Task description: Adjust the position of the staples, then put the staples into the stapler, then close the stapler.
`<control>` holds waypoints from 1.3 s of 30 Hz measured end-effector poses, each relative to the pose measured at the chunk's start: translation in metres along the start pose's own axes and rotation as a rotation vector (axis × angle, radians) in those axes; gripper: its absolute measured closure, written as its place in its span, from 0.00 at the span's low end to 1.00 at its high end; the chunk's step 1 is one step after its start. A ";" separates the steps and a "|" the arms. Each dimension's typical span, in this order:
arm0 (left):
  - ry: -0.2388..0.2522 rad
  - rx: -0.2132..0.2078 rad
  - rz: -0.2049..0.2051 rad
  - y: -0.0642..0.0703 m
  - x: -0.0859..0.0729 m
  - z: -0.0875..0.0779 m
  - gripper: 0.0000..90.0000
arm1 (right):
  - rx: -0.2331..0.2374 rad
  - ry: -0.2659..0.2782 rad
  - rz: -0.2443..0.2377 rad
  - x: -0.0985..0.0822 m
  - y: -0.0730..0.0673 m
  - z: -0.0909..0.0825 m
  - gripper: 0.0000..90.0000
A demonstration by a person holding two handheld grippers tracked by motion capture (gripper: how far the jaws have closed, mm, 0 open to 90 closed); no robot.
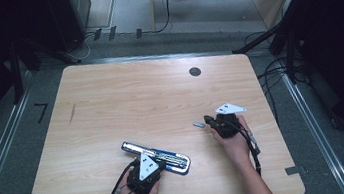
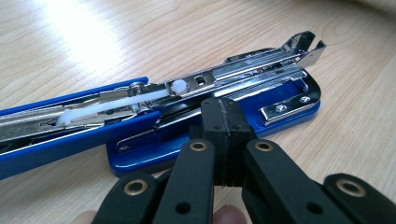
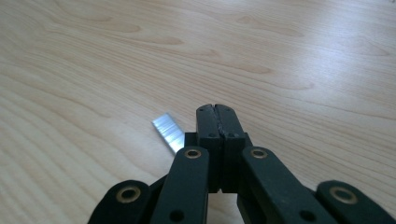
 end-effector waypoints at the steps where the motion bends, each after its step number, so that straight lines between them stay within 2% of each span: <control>1: 0.000 0.001 0.000 0.000 0.000 0.000 1.00 | -0.007 0.000 0.004 -0.001 0.002 0.002 1.00; 5: 0.000 0.008 0.005 0.001 0.000 0.000 1.00 | -0.017 -0.005 0.032 -0.005 0.009 0.010 1.00; 11: 0.001 0.008 0.005 0.001 0.000 0.000 1.00 | -0.018 -0.004 0.056 -0.003 0.012 0.012 1.00; 17: 0.004 0.006 0.004 0.001 0.000 0.000 1.00 | -0.003 -0.027 0.054 -0.005 0.011 0.013 1.00; 26: 0.004 0.002 0.003 0.000 0.000 0.001 1.00 | 0.041 -0.055 0.023 -0.009 0.002 0.012 1.00; 33: 0.001 0.007 0.007 0.001 0.000 0.000 1.00 | 0.052 -0.070 -0.017 -0.009 -0.007 0.011 1.00; 37: 0.004 0.001 0.004 0.000 0.000 0.001 1.00 | 0.051 -0.026 0.034 -0.003 -0.005 0.004 1.00; 39: 0.005 0.003 0.005 0.000 0.000 0.001 1.00 | 0.066 -0.011 0.048 0.000 -0.006 0.001 0.95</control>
Point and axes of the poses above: each handheld gripper's, and its own axes: z roughly forward along the jaws, x roughly out of its top, y roughly to its right, the point moved 6 cm from there along z, roughly forward along the jaws, and after that the axes turned 4 degrees about z, right-handed, at the moved point
